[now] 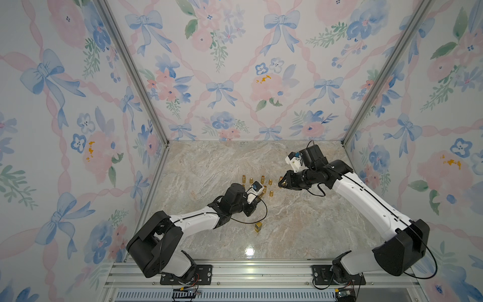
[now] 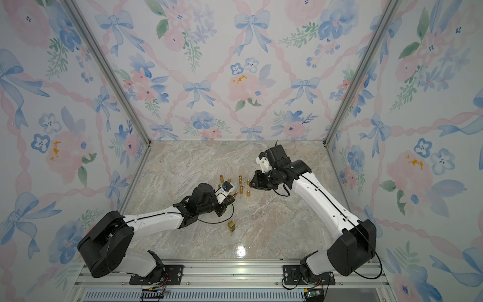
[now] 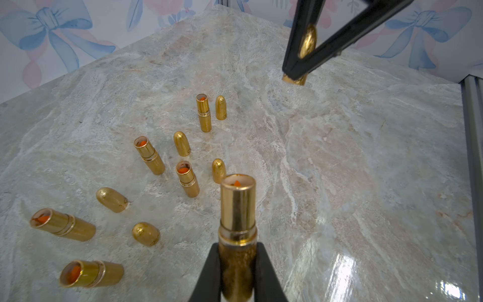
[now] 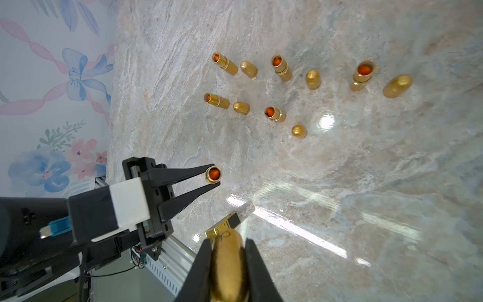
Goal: Open the lipstick cap
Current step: Place the cover at the center of the board.
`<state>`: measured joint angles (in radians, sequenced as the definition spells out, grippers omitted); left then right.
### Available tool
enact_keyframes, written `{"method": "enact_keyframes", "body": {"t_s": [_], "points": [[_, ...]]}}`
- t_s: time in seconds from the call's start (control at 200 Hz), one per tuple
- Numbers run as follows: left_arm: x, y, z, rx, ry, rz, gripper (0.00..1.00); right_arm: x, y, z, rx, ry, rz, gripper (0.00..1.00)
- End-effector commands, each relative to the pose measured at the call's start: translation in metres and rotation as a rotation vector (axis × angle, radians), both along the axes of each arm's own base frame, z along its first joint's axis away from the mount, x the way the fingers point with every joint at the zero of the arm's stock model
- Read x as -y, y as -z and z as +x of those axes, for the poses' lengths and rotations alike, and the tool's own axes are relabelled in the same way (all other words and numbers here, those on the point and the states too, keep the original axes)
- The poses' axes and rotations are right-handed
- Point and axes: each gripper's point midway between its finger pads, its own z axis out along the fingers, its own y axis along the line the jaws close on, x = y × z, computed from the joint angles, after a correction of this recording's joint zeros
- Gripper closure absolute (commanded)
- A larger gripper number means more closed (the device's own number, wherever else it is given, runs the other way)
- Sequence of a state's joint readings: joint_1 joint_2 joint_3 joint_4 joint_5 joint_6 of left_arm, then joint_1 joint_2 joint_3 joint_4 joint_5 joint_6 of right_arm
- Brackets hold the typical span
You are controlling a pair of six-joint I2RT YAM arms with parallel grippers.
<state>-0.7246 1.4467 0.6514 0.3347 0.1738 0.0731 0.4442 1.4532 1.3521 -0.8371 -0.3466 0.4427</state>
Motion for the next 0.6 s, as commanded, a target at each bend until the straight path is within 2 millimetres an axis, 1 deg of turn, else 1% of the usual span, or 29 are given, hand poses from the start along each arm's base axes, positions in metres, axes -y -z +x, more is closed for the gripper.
{"method": "enact_keyframes", "body": {"t_s": [0.0,0.125,0.21,0.295,0.315,0.325,0.36,0.45,0.595], "points": [[0.007,-0.016,0.0,-0.001,0.014,-0.069,1.0,0.028,0.034,0.015,-0.013,0.092,-0.125,0.77],[0.015,-0.023,0.003,0.0,0.014,-0.106,1.0,0.042,0.071,0.033,-0.051,0.174,-0.15,0.78],[0.02,-0.027,0.003,0.011,0.018,-0.126,1.0,0.053,0.095,0.043,-0.044,0.211,-0.224,0.78],[0.023,-0.032,0.003,0.019,0.017,-0.151,1.0,0.06,0.113,0.052,-0.051,0.242,-0.263,0.78],[0.024,-0.034,0.003,0.023,0.019,-0.159,1.0,0.06,0.113,0.055,-0.044,0.249,-0.262,0.78],[0.025,-0.035,0.003,0.023,0.018,-0.163,1.0,0.06,0.121,0.055,-0.06,0.247,-0.273,0.78],[0.026,-0.037,0.004,0.029,0.017,-0.172,1.0,0.061,0.13,0.058,-0.067,0.253,-0.286,0.78],[0.028,-0.038,0.005,0.032,0.016,-0.184,1.0,0.064,0.148,0.064,-0.078,0.261,-0.32,0.78],[0.029,-0.037,0.005,0.03,0.006,-0.202,1.0,0.064,0.164,0.073,-0.082,0.267,-0.351,0.79]]}}
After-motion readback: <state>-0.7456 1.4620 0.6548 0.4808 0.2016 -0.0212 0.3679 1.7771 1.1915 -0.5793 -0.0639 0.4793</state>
